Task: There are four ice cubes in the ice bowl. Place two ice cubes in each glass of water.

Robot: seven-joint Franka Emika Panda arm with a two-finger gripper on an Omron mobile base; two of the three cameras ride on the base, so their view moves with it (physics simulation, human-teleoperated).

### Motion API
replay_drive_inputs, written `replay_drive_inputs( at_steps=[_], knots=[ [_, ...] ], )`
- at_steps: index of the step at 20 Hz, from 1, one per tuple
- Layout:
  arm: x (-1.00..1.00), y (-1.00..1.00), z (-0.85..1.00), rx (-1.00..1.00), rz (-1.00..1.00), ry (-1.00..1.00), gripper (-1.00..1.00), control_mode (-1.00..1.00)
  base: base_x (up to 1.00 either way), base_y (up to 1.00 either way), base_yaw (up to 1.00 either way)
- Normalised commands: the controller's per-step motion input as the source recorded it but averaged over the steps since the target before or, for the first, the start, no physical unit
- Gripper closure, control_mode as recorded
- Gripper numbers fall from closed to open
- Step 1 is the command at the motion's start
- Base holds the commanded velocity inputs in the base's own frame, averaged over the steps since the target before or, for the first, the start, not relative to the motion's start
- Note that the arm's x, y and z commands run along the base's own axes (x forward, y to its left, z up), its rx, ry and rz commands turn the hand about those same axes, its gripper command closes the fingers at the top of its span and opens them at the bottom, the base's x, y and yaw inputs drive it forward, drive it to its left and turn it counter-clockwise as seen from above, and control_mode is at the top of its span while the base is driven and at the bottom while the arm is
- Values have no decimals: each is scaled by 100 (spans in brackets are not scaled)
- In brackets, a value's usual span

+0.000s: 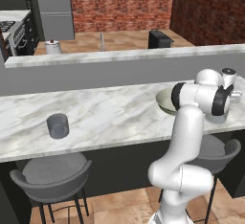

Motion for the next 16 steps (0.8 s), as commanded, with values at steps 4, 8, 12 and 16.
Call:
replay_drive_inputs(
  at_steps=[4, 8, 12, 16],
  knots=[
    [5, -5, -10, 0, 5, 0, 100, -100, 0, 0, 0],
    [5, -4, -15, 0, 5, -1, -100, -100, 0, 0, 0],
    [1, -9, -7, 0, 5, 0, -100, -100, 0, 0, 0],
    [0, -22, -5, 1, 4, 0, -100, -100, 0, 0, 0]
  ],
)
